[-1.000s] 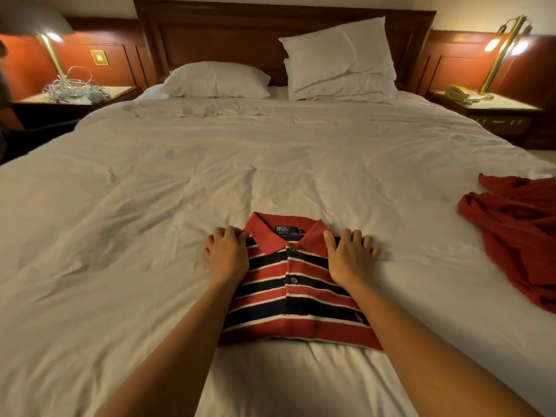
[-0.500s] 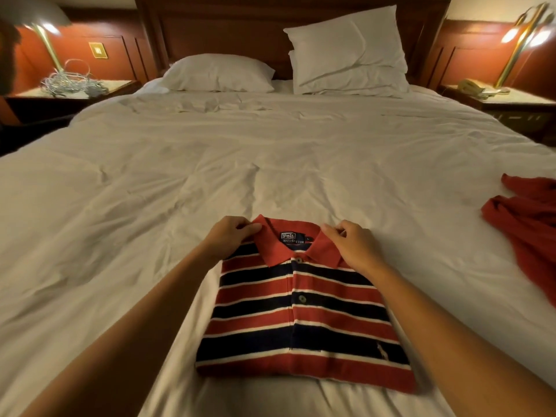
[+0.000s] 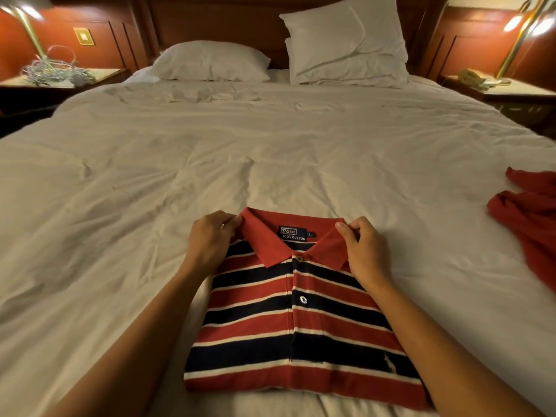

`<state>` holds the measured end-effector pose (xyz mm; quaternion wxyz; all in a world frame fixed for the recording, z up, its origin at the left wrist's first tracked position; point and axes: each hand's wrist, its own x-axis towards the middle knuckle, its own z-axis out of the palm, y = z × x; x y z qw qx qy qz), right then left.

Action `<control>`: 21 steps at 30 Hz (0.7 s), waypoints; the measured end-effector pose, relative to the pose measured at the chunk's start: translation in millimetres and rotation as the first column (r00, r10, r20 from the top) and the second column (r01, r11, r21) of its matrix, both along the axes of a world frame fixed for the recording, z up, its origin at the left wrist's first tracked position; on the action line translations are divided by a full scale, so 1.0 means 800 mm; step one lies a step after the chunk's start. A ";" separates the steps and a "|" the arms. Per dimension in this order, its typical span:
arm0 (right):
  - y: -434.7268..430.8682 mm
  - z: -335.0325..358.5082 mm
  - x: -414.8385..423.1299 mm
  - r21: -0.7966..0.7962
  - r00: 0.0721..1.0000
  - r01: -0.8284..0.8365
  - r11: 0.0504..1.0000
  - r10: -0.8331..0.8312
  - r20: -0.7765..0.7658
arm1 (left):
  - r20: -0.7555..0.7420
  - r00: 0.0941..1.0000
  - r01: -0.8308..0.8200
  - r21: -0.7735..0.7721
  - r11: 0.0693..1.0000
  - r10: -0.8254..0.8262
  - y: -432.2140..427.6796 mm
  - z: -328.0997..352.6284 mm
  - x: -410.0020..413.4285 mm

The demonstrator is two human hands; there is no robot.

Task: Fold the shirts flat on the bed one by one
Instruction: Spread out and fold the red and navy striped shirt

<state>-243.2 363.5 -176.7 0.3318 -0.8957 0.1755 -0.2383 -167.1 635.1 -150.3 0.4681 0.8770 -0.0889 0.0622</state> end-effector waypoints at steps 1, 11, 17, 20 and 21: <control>0.001 0.002 -0.001 -0.013 1.000 -0.002 1.000 0.003 0.017 | 0.002 1.000 0.025 0.012 1.000 -0.025 0.000 0.004 0.000; -0.002 0.013 -0.003 -0.053 0.992 -0.079 0.995 0.073 -0.100 | -0.076 0.997 0.030 0.020 0.999 -0.028 0.002 0.009 0.006; -0.005 0.007 -0.005 -0.060 0.995 0.030 0.998 -0.036 -0.095 | 0.013 1.000 0.003 0.236 0.972 -0.007 0.001 -0.009 0.008; -0.008 0.008 -0.005 -0.076 0.985 -0.020 0.997 0.007 -0.175 | 0.061 0.998 0.010 0.346 0.938 -0.033 -0.001 -0.008 0.005; -0.011 0.010 -0.006 -0.044 0.982 -0.053 0.998 0.044 -0.182 | 0.048 0.998 0.016 0.359 0.933 -0.035 0.001 -0.007 0.003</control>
